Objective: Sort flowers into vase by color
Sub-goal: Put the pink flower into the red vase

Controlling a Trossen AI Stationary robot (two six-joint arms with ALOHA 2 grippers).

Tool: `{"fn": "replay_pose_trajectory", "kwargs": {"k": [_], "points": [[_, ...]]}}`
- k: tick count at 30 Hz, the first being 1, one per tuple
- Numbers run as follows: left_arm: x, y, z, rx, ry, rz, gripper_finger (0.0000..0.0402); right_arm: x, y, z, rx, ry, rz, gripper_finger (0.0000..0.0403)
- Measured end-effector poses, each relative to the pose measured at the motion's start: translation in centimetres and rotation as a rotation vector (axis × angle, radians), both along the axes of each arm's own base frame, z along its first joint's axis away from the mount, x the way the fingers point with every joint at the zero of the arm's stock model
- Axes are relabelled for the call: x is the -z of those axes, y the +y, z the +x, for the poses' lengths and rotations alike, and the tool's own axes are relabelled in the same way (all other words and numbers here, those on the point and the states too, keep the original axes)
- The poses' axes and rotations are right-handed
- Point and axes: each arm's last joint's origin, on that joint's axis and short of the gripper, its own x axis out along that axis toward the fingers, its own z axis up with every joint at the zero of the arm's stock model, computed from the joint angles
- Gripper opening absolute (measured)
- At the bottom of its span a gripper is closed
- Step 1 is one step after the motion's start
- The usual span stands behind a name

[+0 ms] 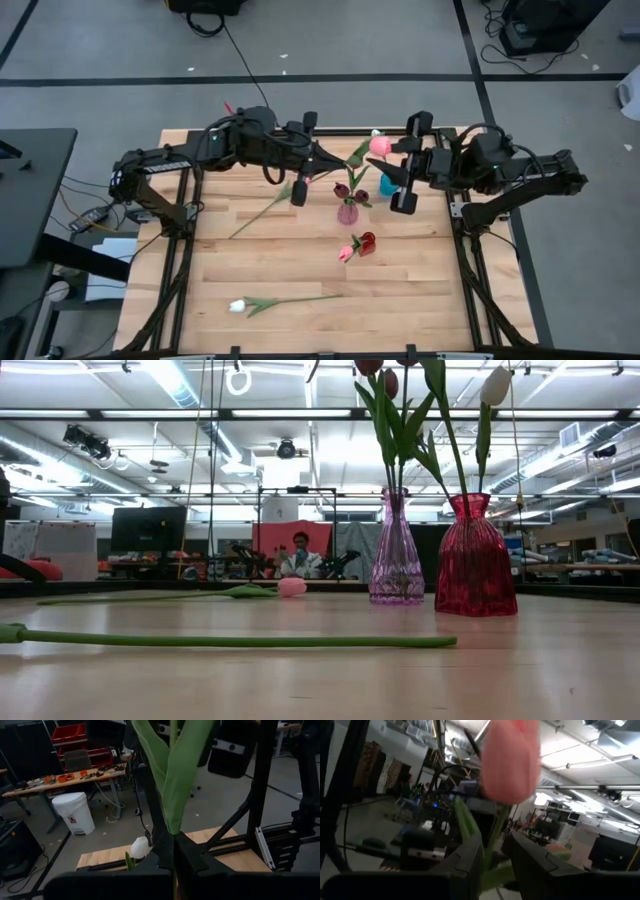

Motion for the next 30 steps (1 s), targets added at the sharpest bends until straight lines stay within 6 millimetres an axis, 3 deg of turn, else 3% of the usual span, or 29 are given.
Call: {"fn": "replay_pose_trajectory", "kwargs": {"k": [12,20,22,30], "points": [[1.3,0.1,0.9,-0.012,0.066,0.010,0.0004,0.5,-0.5,1.6,0.035,-0.012,-0.024,0.0106],[1.3,0.2,1.0,-0.020,0.065,0.011,0.0008,0.6,-0.5,1.6,0.039,0.000,-0.025,0.0032],[1.2,0.2,1.0,-0.026,0.059,0.019,0.0022,0.6,-0.5,1.6,0.039,0.006,-0.026,0.0011],[-0.6,0.2,0.0,-0.043,0.008,0.039,0.0143,0.7,-0.3,0.4,0.106,0.079,-0.011,0.0008]]}}
